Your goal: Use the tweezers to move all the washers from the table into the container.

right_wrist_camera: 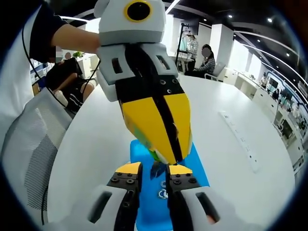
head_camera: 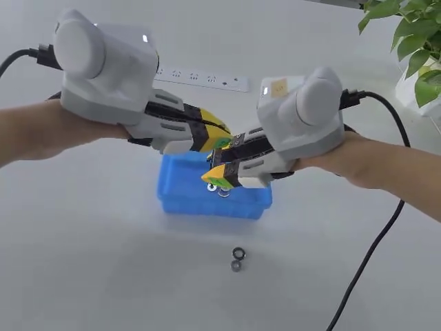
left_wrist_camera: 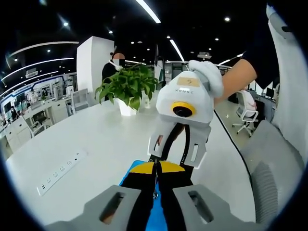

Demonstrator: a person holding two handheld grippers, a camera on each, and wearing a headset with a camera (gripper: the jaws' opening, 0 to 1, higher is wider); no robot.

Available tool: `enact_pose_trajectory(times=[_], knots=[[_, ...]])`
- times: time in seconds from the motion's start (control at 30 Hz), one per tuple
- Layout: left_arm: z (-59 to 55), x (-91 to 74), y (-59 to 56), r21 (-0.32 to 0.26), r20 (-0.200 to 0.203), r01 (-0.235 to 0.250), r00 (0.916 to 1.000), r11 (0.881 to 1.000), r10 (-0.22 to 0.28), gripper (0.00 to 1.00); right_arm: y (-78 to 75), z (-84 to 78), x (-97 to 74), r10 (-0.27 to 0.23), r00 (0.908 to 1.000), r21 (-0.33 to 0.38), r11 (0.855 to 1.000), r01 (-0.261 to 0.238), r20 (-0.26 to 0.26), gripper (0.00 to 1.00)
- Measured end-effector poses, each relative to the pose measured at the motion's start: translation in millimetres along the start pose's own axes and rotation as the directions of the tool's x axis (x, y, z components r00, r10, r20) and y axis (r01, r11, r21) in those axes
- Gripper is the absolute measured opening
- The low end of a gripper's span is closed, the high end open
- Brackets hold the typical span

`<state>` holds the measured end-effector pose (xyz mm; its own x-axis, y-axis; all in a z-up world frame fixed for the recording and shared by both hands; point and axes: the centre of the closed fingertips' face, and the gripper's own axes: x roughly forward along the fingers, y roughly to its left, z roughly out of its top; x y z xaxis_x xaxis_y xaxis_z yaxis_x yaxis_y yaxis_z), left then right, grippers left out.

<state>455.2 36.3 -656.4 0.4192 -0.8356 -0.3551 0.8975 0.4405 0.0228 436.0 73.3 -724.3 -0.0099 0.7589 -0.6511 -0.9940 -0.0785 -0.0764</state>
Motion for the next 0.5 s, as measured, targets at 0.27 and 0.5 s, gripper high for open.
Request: enact_pose_trajectory(times=[0.27, 0.5], knots=[[3.5, -8.6, 5.1, 0.0, 0.007, -0.018, 0.9998, 1.0, 0.018, 0.05, -2.1, -5.1, -11.8, -0.037, 0.9993, 0.004, 0.999, 0.037, 0.004, 0.3], [5.0, -13.8, 3.8, 0.009, 0.002, -0.026, 0.9997, 1.0, 0.026, 0.05, -6.4, -7.8, -31.3, -0.105, 0.9941, 0.087, 0.991, 0.102, 0.03, 0.49]])
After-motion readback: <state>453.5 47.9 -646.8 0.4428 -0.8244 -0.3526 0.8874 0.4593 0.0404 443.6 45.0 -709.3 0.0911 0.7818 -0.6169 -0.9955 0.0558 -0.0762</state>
